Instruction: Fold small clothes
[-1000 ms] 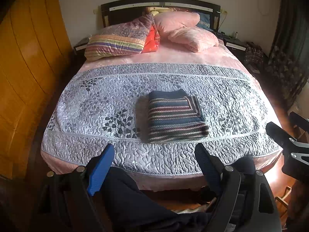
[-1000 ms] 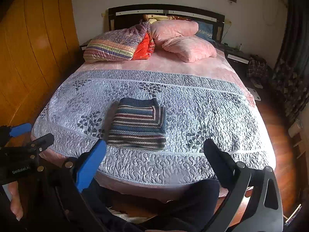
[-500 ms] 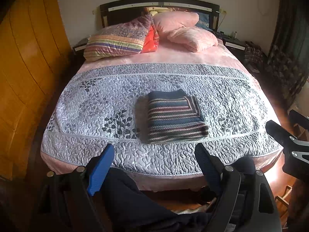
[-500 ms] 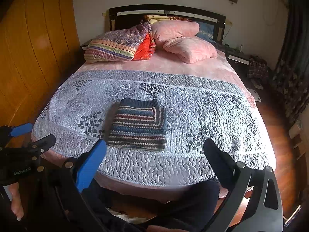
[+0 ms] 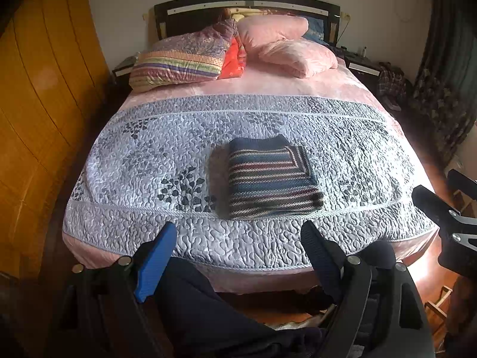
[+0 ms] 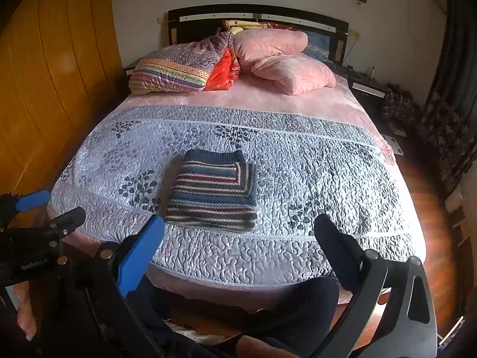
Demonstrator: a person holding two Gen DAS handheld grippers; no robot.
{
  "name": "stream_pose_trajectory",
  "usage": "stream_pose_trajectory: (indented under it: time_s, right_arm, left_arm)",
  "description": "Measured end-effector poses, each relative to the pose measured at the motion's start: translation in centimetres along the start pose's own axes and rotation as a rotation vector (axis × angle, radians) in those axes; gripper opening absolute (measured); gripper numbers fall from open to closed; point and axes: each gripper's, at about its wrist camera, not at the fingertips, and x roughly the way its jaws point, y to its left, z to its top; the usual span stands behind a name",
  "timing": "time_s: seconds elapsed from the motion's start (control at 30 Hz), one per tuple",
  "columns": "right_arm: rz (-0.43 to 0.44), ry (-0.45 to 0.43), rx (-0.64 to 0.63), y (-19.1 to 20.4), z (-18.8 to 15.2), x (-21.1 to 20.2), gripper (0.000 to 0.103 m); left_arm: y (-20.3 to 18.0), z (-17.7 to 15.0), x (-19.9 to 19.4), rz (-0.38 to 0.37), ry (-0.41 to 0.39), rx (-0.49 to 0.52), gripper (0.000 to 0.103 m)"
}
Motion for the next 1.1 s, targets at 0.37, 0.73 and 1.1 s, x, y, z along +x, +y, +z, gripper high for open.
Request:
stream_pose_trajectory:
  time_s: [0.37, 0.73, 1.1]
  right_arm:
    - [0.012, -0.002, 0.001, -0.1, -0.2, 0.0, 0.1]
    - [0.027, -0.006, -0.007, 0.2, -0.3, -0.1, 0.1]
    - [0.025, -0.014, -0.008, 0.1, -0.5, -0.5, 0.1]
  left_arm:
    - [0.1, 0.0, -0.1, 0.006, -0.008, 0.0, 0.085]
    - [0.0, -0.1, -0.8, 0.018, -0.029, -0.004, 0.085]
    - [0.0, -0.2, -1.6, 0.022, -0.054, -0.003, 0.085]
